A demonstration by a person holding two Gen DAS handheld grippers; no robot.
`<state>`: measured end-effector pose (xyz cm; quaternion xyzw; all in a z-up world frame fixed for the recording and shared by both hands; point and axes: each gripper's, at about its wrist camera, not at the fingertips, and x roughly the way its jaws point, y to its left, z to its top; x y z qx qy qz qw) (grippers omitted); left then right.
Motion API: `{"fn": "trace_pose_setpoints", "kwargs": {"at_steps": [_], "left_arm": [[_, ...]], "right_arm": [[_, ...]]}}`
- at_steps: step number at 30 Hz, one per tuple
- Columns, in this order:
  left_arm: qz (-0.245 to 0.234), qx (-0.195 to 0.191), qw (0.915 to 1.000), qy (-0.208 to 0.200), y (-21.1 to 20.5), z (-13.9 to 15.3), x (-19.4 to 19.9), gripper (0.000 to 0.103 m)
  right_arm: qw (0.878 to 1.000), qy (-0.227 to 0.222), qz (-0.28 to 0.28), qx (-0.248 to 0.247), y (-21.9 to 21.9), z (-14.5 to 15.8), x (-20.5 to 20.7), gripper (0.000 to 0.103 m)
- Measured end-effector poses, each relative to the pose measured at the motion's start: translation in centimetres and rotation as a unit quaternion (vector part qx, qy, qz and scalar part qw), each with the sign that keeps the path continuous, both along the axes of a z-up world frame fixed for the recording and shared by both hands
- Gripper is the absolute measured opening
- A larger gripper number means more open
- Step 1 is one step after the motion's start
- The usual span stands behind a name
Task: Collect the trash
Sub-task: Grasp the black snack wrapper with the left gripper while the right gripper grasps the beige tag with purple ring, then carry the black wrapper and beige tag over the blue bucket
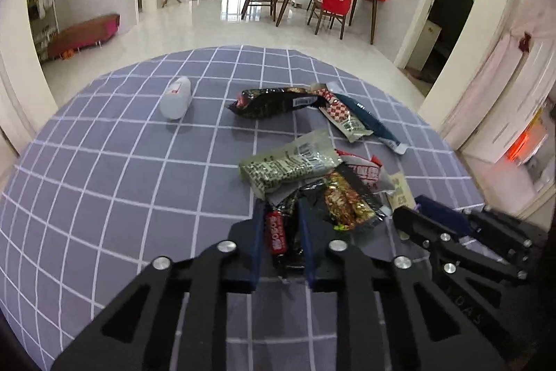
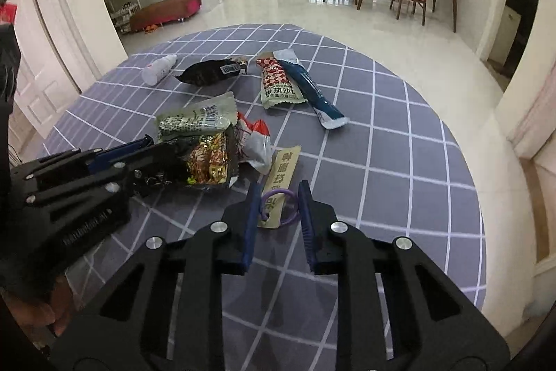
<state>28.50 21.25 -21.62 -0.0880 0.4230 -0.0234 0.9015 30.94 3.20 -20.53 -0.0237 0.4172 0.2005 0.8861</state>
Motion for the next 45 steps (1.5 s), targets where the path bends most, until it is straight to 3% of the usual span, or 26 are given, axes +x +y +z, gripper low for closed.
{"fn": "trace_pose_setpoints", "kwargs": {"at_steps": [5,11,18,23,29,38,45], "left_arm": [[0.013,-0.017,0.9996,-0.019,0.7,1.3,-2.5,0.01],[0.025,-0.03,0.9972,-0.064,0.9,5.1,-5.6,0.01],[0.001,-0.026,0.9953,-0.093,-2.0,8.0,-8.4,0.01],[-0.044,-0.022,0.9937,-0.1,-6.9,8.9,-9.3,0.01],[-0.112,-0.015,0.989,-0.096,-14.3,8.7,-9.6,0.01],[-0.227,0.018,0.971,-0.071,-27.6,5.8,-9.9,0.01],[-0.268,0.057,0.9598,-0.059,-34.4,2.8,-9.9,0.01]], "right_arm": [[0.999,0.004,-0.002,0.047,-1.4,1.1,-1.4,0.022],[0.996,-0.003,0.004,0.092,-2.9,3.3,-4.1,0.022],[0.991,-0.021,-0.008,0.131,-6.0,5.4,-7.1,0.022],[0.987,-0.037,-0.038,0.15,-10.8,6.5,-9.3,0.022],[0.979,-0.059,-0.118,0.158,-19.9,6.5,-12.7,0.022],[0.958,-0.052,-0.237,0.152,-31.1,3.1,-16.3,0.022],[0.946,-0.024,-0.277,0.165,-35.8,-0.6,-16.5,0.023]]}}
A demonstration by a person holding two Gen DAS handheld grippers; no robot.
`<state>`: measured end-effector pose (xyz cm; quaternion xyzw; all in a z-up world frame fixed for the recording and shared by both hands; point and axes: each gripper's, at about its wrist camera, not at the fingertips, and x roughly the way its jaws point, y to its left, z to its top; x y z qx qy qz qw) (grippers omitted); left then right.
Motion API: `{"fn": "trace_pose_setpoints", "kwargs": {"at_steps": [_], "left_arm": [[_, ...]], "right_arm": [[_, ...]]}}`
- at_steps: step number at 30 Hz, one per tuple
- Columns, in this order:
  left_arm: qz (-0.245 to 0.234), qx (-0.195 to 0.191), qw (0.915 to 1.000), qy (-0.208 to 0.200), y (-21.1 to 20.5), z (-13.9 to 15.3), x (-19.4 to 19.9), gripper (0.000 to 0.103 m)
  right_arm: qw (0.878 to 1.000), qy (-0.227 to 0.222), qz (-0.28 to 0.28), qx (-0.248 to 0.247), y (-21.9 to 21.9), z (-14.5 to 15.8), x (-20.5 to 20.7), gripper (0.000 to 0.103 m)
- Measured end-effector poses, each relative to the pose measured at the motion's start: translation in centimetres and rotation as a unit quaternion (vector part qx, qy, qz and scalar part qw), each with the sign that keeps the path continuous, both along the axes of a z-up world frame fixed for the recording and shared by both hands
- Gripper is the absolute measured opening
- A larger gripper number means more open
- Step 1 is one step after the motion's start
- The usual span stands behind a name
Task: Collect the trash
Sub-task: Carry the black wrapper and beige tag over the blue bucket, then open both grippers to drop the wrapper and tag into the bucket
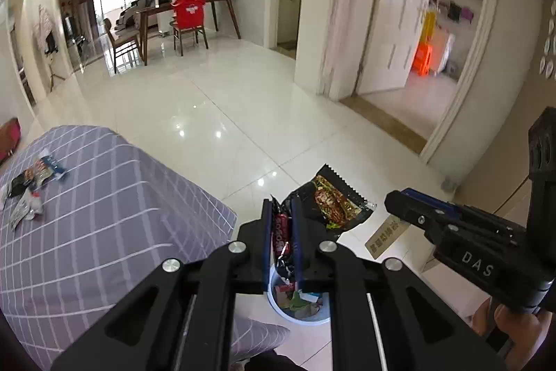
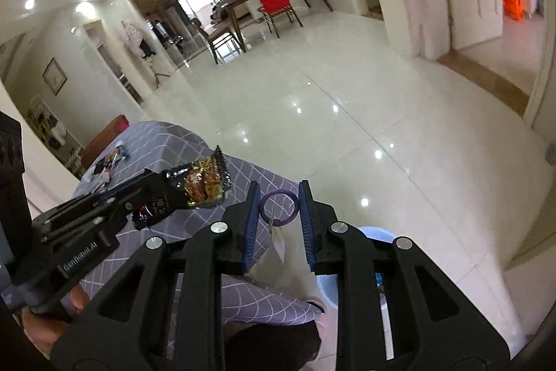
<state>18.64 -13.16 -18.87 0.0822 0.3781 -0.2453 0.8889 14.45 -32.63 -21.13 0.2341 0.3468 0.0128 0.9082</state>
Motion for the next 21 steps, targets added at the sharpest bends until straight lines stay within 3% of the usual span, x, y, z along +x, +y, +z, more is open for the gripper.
{"fn": "trace_pose_setpoints", "kwargs": {"at_steps": [2,3,4,5,21], "left_arm": [[-0.004,0.012,0.9999,0.007,-1.2,-1.0,0.3,0.01],[-0.004,0.017,0.9998,0.01,-1.5,-1.5,0.6,0.01],[-0.006,0.022,0.9996,0.016,-1.9,-2.1,0.9,0.01],[-0.006,0.024,0.9995,0.019,-2.1,-2.3,1.3,0.01],[-0.026,0.051,0.9973,0.045,-5.7,-5.5,1.4,0.01]], "right_arm": [[1.0,0.01,-0.004,0.008,-0.8,-1.0,0.2,0.026],[1.0,0.016,-0.011,0.013,-1.2,-1.7,0.4,0.033],[0.999,0.021,-0.019,0.015,-1.5,-2.2,0.5,0.058],[0.999,0.023,-0.024,0.018,-1.8,-2.6,0.5,0.064],[0.998,0.023,-0.044,0.026,-3.9,-3.3,-1.6,0.064]]}}
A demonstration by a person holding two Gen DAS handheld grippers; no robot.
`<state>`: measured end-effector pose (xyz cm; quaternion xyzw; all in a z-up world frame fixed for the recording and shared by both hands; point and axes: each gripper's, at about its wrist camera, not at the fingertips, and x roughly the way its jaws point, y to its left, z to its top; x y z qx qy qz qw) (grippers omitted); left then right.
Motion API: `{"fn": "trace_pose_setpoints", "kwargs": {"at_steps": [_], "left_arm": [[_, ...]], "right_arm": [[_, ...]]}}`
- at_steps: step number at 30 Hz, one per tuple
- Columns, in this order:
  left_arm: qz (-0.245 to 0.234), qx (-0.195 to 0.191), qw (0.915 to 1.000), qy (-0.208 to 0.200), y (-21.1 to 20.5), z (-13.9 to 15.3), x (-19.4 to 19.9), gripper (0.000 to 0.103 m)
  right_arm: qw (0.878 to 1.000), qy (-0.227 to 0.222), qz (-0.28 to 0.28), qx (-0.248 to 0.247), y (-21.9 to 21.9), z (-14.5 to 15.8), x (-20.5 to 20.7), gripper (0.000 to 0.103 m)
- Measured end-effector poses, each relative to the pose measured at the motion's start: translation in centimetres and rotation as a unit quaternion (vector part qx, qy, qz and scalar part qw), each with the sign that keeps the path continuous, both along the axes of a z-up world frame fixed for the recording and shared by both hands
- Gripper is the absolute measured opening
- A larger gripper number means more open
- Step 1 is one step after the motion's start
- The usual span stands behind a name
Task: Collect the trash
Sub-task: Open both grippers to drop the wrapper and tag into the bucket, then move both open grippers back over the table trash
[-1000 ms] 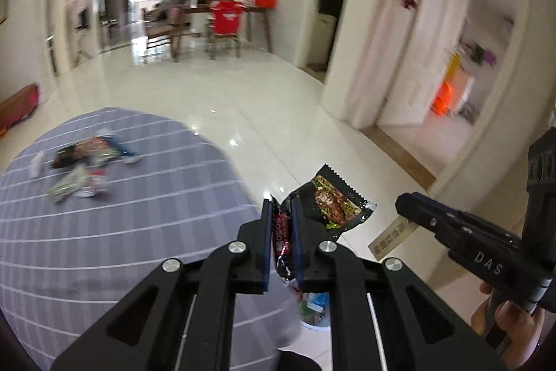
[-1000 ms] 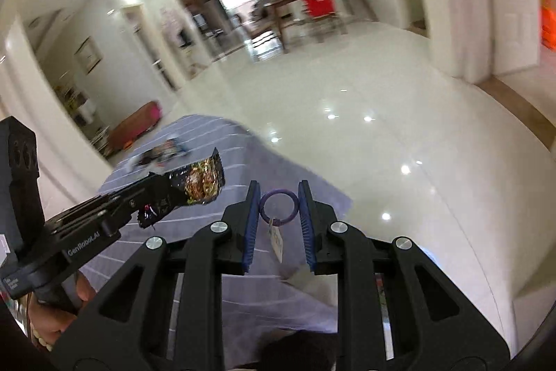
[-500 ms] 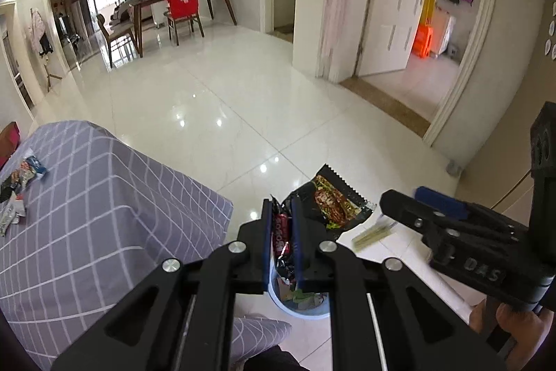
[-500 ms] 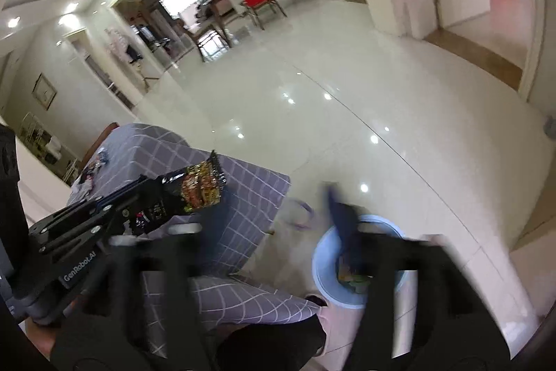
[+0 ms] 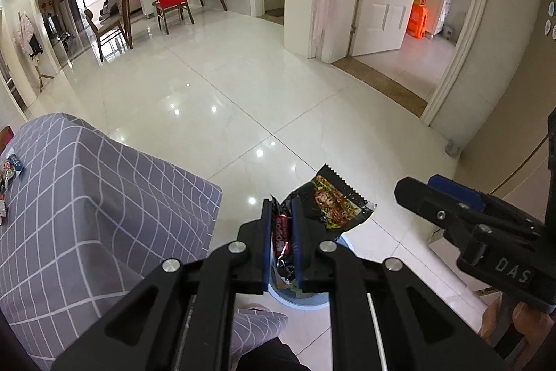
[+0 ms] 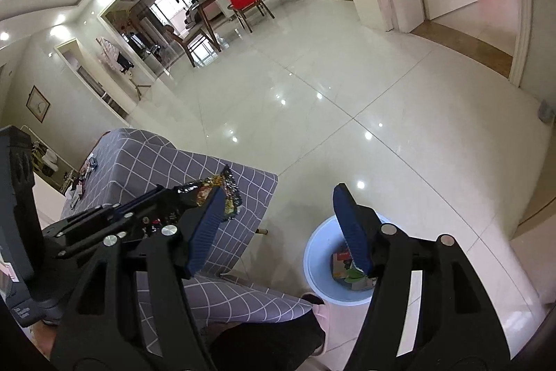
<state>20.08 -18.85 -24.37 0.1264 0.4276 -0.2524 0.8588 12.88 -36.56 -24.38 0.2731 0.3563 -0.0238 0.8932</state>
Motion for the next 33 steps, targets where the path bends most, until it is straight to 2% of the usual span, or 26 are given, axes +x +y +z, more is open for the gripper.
{"fn": "trace_pose_setpoints", "kwargs": {"at_steps": [4,8,16,17,18,19,20,22,33], "left_arm": [[-0.007,0.003,1.0,0.002,-0.6,-0.3,0.0,0.01],[-0.015,0.003,0.9999,0.003,-0.9,-0.3,0.0,0.01],[-0.037,-0.008,0.9992,0.006,-2.7,0.1,0.0,0.012],[-0.039,-0.01,0.9991,0.011,-2.8,0.1,0.1,0.015],[-0.041,-0.012,0.9989,0.018,-3.0,0.0,0.2,0.028],[-0.036,-0.004,0.999,0.024,-3.2,-0.2,0.3,0.041],[-0.031,0.004,0.9993,0.022,-3.4,-0.4,0.4,0.066],[-0.032,0.006,0.9994,0.011,-3.5,-0.2,0.1,0.068],[-0.016,-0.01,0.9998,0.008,-1.2,1.6,-0.5,0.068]], "right_arm": [[1.0,-0.012,-0.013,-0.011,-0.1,0.5,-0.7,0.064],[0.997,-0.029,-0.043,-0.052,0.0,1.4,-1.7,0.064],[0.993,-0.054,-0.087,-0.053,-1.5,1.6,-3.4,0.066],[0.993,-0.057,-0.093,-0.051,-1.7,1.7,-3.7,0.066],[0.992,-0.059,-0.097,-0.051,-1.9,1.7,-3.9,0.066],[0.992,-0.06,-0.101,-0.05,-2.1,1.7,-4.1,0.066],[0.991,-0.061,-0.104,-0.049,-2.0,1.7,-4.1,0.066],[0.991,-0.061,-0.106,-0.049,-2.1,1.8,-4.2,0.066],[0.994,-0.055,-0.079,-0.052,0.2,2.3,-3.5,0.067]]}}
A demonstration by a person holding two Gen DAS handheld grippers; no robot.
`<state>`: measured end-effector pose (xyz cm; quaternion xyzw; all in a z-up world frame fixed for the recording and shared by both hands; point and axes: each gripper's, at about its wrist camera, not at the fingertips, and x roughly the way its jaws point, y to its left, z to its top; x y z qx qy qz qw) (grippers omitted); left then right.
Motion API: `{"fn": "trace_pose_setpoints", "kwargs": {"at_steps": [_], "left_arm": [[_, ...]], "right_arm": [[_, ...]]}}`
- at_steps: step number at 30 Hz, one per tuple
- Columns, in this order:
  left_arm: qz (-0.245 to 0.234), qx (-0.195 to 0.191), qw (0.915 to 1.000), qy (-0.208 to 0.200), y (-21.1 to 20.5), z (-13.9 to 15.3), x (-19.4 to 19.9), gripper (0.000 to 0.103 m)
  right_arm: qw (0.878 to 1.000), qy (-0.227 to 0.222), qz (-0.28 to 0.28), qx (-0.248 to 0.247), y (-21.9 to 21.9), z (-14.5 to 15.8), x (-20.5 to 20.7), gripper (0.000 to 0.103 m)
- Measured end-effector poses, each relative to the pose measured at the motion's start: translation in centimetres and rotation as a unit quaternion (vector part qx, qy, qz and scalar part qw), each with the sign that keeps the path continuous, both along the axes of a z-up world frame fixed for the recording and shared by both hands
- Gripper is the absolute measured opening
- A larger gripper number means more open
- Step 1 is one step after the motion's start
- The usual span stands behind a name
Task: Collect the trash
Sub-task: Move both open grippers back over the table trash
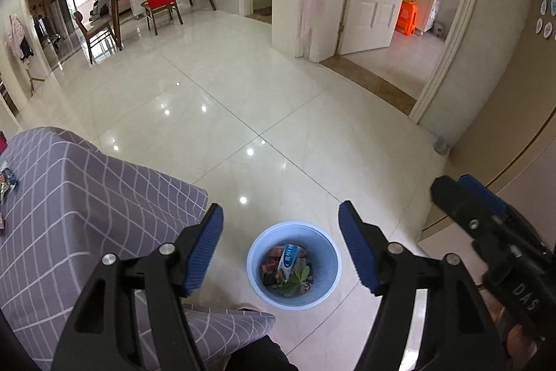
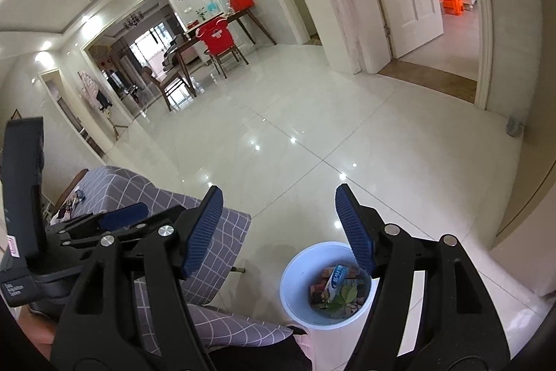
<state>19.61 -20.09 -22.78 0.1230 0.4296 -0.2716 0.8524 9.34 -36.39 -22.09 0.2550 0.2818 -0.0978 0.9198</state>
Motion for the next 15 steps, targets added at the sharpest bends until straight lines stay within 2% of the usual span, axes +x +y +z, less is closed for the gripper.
{"fn": "trace_pose_setpoints", "kwargs": {"at_steps": [6,9,15], "left_arm": [[0.019,-0.011,0.9997,-0.014,3.2,2.1,-0.2,0.068],[0.037,-0.016,0.9989,-0.024,6.3,3.6,0.4,0.068],[0.095,-0.016,0.9939,-0.055,15.3,6.4,2.4,0.07]], "right_arm": [[0.999,-0.005,0.039,-0.007,3.7,1.4,1.8,0.067],[0.997,-0.012,0.071,-0.015,6.4,2.6,3.1,0.067],[0.987,-0.017,0.156,-0.035,14.1,5.3,7.3,0.067]]}}
